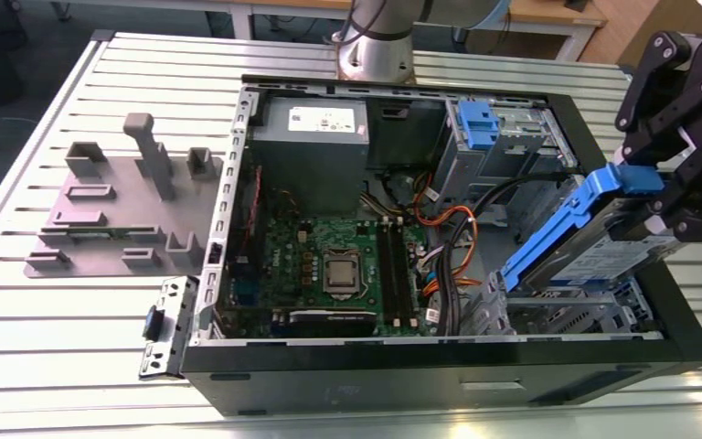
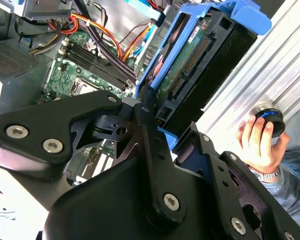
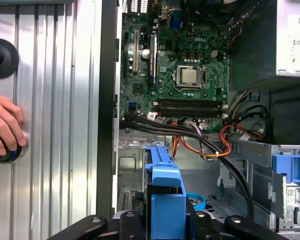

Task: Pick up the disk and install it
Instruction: 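Insert the disk into the insertion slot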

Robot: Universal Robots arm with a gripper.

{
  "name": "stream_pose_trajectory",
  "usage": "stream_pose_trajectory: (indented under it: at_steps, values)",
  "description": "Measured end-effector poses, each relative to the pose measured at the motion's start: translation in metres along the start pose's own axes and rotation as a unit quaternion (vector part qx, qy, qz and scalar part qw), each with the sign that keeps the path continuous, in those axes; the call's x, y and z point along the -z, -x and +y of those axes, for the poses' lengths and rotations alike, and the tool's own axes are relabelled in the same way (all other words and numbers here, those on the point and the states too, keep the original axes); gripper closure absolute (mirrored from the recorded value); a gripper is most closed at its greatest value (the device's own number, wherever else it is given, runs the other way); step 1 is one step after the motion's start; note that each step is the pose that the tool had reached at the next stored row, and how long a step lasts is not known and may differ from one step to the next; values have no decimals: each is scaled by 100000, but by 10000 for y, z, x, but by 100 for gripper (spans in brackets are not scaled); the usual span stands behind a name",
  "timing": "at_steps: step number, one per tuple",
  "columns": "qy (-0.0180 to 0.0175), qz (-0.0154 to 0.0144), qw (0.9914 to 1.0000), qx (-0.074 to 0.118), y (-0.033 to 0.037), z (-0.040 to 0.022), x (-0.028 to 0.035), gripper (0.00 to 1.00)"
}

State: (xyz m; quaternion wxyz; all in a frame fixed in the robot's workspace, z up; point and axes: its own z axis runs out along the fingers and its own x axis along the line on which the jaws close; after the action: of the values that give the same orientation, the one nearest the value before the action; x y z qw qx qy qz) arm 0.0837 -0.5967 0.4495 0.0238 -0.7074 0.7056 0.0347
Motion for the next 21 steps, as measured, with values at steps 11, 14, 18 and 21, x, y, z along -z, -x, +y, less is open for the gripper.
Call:
stream_pose_trajectory:
  at_steps: [11, 14, 18, 21]
  values:
    - [0, -4, 100000, 0, -2, 0, -24, 64]
    - [1, -3, 100000, 0, -3, 0, -31, 64]
    - [1, 0, 100000, 1, -3, -1, -41, 64]
    - [1, 1, 100000, -1, -4, -1, -48, 64]
